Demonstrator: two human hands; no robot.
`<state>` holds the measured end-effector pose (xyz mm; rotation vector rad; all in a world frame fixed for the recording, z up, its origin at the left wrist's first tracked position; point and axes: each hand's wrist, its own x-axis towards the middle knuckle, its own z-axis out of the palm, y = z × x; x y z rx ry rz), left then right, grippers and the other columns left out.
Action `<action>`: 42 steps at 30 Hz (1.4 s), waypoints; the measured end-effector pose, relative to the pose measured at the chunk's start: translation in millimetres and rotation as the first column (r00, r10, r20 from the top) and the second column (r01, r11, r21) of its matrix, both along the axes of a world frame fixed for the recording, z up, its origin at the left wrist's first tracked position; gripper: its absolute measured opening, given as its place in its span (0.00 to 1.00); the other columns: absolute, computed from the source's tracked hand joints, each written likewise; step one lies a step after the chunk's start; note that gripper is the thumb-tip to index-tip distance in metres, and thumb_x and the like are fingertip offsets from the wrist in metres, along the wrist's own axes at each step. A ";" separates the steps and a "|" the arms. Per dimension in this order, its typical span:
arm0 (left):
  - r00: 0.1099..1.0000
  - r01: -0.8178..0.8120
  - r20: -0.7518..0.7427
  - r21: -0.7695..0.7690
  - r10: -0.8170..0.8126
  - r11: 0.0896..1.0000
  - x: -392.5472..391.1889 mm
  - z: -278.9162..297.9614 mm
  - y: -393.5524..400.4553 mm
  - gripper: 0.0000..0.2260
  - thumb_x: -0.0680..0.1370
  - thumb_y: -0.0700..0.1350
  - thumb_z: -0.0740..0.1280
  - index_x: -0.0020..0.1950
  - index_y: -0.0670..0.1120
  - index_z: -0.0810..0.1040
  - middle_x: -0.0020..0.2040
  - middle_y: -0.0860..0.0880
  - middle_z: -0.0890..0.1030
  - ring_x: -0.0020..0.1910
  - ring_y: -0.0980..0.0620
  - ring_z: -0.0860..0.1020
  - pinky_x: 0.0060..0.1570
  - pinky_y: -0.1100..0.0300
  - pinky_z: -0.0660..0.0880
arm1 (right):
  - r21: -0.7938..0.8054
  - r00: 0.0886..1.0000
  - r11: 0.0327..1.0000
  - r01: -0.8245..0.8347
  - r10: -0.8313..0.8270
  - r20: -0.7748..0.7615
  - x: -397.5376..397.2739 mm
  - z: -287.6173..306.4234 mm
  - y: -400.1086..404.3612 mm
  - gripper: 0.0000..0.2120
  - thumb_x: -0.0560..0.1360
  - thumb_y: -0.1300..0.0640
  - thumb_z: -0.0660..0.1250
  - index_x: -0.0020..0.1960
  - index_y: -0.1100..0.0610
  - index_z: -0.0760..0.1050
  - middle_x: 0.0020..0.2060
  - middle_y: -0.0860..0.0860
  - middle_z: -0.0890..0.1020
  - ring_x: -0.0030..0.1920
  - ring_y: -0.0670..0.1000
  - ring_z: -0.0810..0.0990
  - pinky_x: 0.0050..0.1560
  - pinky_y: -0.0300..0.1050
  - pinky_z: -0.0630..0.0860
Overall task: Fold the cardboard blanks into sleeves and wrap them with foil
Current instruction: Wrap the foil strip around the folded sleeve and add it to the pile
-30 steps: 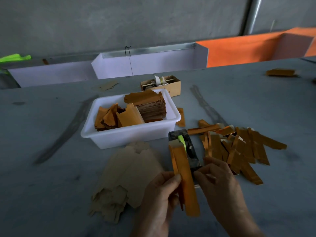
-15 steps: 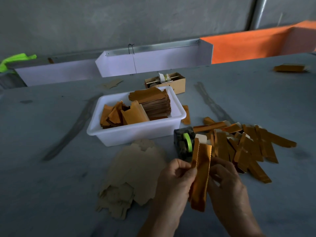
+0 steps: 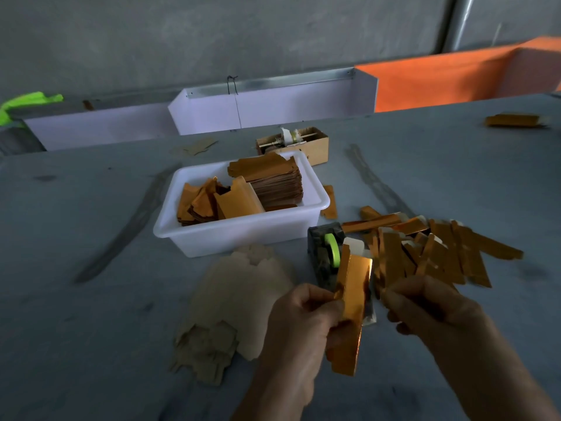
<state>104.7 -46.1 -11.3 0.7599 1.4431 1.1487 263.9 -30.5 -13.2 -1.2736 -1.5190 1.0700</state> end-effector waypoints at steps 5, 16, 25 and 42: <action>0.999 0.021 0.028 0.009 -0.021 1.000 0.0 7.9 -5.9 0.01 0.72 0.38 0.72 0.43 0.41 0.81 0.40 0.44 0.85 0.40 0.48 0.85 0.41 0.58 0.81 | 0.016 0.980 0.984 -0.177 0.174 0.099 -9.2 12.4 -1.3 0.15 0.70 0.60 0.69 0.39 0.38 0.80 0.38 0.46 0.83 0.37 0.45 0.80 0.35 0.40 0.75; 0.998 0.065 0.023 0.002 -0.065 0.998 -1.2 15.7 -14.8 0.01 0.74 0.37 0.70 0.43 0.41 0.81 0.38 0.44 0.85 0.37 0.50 0.84 0.37 0.61 0.81 | 0.135 0.937 0.972 -0.191 0.140 0.319 -16.1 24.9 -5.0 0.20 0.71 0.57 0.69 0.54 0.35 0.71 0.40 0.36 0.80 0.39 0.39 0.79 0.39 0.29 0.73; 0.990 0.135 0.052 0.000 -0.135 0.991 -2.0 19.6 -17.4 0.03 0.75 0.38 0.69 0.44 0.43 0.83 0.39 0.46 0.85 0.39 0.51 0.85 0.40 0.62 0.80 | 0.110 0.924 0.983 -0.144 0.094 0.372 -20.8 24.5 -2.9 0.14 0.69 0.57 0.72 0.46 0.45 0.68 0.38 0.34 0.80 0.38 0.34 0.78 0.39 0.25 0.71; 0.844 -0.027 -0.479 0.412 0.242 0.911 20.3 -6.8 -26.8 0.07 0.75 0.39 0.69 0.39 0.50 0.81 0.34 0.49 0.82 0.33 0.55 0.82 0.36 0.56 0.79 | 0.148 0.776 0.989 0.014 -0.104 0.622 -35.7 36.6 -9.6 0.14 0.71 0.44 0.67 0.49 0.45 0.64 0.37 0.44 0.79 0.37 0.43 0.78 0.38 0.42 0.78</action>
